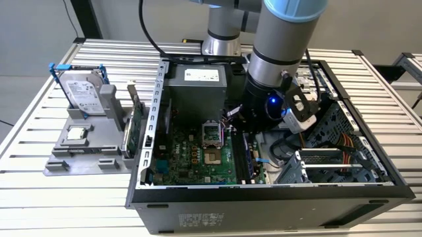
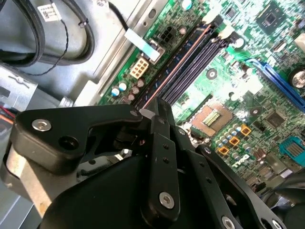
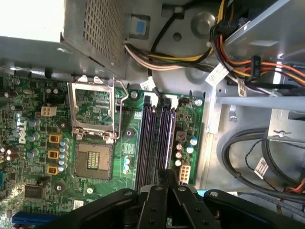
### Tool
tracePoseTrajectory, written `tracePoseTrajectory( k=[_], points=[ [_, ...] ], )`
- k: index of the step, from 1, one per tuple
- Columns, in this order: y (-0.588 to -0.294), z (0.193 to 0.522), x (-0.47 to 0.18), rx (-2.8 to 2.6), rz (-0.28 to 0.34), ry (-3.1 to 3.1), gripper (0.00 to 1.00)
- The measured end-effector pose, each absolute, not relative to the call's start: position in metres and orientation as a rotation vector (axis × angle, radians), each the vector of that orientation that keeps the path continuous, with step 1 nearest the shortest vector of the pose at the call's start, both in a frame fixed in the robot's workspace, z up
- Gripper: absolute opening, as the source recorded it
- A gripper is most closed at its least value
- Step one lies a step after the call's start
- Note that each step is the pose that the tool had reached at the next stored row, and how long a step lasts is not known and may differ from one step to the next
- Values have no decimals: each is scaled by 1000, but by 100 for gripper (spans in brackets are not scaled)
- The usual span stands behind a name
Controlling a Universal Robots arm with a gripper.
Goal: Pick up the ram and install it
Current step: 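Press down the ram until it locks into place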
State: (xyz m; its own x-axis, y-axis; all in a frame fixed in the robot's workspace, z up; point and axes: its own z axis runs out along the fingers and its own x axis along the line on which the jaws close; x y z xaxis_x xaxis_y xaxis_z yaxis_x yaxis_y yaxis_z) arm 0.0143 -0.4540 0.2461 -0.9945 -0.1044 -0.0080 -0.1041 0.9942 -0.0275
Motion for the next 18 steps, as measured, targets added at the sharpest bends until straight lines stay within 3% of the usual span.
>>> tracePoseTrajectory(
  k=[6, 18],
  points=[
    [-454, 247, 15, -195, 45, 3126, 0],
    [-454, 247, 15, -370, 48, 3111, 0]
  ],
)
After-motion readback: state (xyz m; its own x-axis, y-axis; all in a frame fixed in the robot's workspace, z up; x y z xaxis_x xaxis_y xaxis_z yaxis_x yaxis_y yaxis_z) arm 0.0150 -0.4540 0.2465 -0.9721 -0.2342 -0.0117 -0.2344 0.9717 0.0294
